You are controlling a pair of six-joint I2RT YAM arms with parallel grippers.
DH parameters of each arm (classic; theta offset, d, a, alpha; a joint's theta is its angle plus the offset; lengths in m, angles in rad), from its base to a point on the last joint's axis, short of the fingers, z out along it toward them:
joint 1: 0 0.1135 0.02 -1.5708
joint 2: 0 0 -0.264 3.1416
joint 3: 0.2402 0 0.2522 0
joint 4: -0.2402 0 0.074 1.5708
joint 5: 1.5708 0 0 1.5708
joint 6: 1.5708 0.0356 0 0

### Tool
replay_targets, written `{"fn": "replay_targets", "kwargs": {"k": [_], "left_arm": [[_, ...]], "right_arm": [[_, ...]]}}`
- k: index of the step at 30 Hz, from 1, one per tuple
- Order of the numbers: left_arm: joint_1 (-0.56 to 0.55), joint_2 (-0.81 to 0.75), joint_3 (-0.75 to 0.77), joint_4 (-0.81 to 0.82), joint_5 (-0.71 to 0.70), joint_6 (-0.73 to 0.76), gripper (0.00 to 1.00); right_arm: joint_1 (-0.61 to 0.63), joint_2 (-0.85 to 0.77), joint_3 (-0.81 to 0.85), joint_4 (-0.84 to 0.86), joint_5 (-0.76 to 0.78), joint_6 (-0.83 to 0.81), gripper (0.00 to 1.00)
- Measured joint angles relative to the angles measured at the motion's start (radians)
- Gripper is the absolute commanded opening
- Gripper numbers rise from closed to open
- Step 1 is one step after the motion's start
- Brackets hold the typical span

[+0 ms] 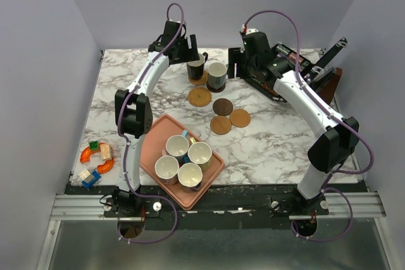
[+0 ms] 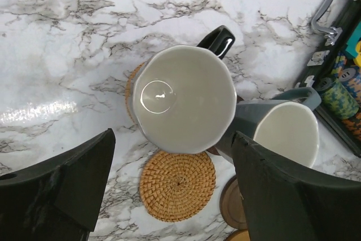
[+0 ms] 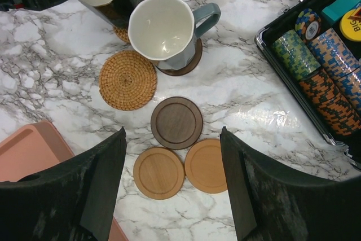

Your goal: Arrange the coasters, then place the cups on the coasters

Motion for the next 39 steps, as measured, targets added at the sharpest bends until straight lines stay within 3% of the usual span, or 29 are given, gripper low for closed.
{"fn": "replay_targets", "kwargs": {"k": [6, 13, 17, 26, 32, 39], "left_arm": [[-0.017, -0.165, -0.174, 0.117, -0.036, 0.042, 0.92], [-0.026, -0.564, -0.583, 0.306, -0.117, 0.084, 0.91], [-0.025, -0.805, -0.814, 0.330, -0.099, 0.094, 0.89], [-0.098, -1.226, -1.301, 0.112, 0.035, 0.050, 0.86], [-0.105, -1.386, -1.363, -0.072, 0.081, 0.036, 0.80], [-0.107, -1.361, -1.398, -0.162, 0.098, 0.026, 0.54]], "right_arm": [[0.000, -0.001, -0.002, 0.009, -0.031, -0.032, 0.71], [0.007, -0.051, -0.083, 0.061, -0.166, -0.092, 0.67], [0.038, -0.090, -0.152, 0.083, -0.203, -0.108, 0.67], [0.059, -0.172, -0.308, 0.122, -0.215, -0.098, 0.65], [0.057, -0.203, -0.349, 0.140, -0.221, -0.085, 0.62], [0.057, -0.241, -0.379, 0.160, -0.232, -0.066, 0.59]]}}
